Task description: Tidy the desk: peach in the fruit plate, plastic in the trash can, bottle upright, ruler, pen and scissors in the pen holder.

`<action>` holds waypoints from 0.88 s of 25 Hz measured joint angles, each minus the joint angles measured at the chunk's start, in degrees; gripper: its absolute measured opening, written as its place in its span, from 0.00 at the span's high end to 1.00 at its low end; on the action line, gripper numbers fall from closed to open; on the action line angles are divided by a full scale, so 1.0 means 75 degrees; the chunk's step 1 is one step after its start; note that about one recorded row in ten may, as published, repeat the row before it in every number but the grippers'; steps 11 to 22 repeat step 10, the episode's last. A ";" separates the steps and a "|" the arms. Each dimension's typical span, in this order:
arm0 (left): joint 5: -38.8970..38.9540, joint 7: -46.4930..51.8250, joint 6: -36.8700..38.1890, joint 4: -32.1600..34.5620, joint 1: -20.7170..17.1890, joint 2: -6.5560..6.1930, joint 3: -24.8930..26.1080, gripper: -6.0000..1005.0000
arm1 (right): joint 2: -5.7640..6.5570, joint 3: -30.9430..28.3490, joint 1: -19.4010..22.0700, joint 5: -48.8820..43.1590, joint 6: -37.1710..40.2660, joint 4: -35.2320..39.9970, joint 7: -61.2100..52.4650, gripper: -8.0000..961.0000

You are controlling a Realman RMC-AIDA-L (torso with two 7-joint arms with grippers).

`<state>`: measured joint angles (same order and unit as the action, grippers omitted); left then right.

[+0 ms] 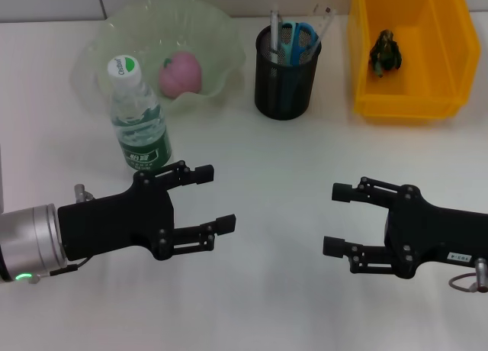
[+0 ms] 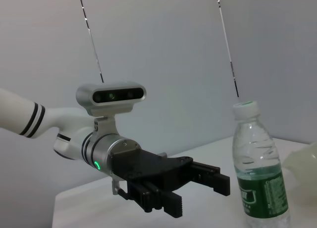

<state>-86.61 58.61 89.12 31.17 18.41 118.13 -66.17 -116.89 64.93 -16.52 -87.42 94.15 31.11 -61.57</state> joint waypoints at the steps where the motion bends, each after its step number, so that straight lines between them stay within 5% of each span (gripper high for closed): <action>1: 0.0005 -0.0003 0.0000 0.0002 -0.0003 0.0001 0.0002 0.19 | -0.0001 -0.0001 -0.0007 0.0000 -0.0027 0.0000 0.0000 0.14; 22: 0.0014 -0.0095 0.0012 0.0004 -0.0037 0.0031 0.0039 0.19 | -0.0037 -0.0283 -0.0002 0.0027 -0.0139 -0.0033 0.0007 0.14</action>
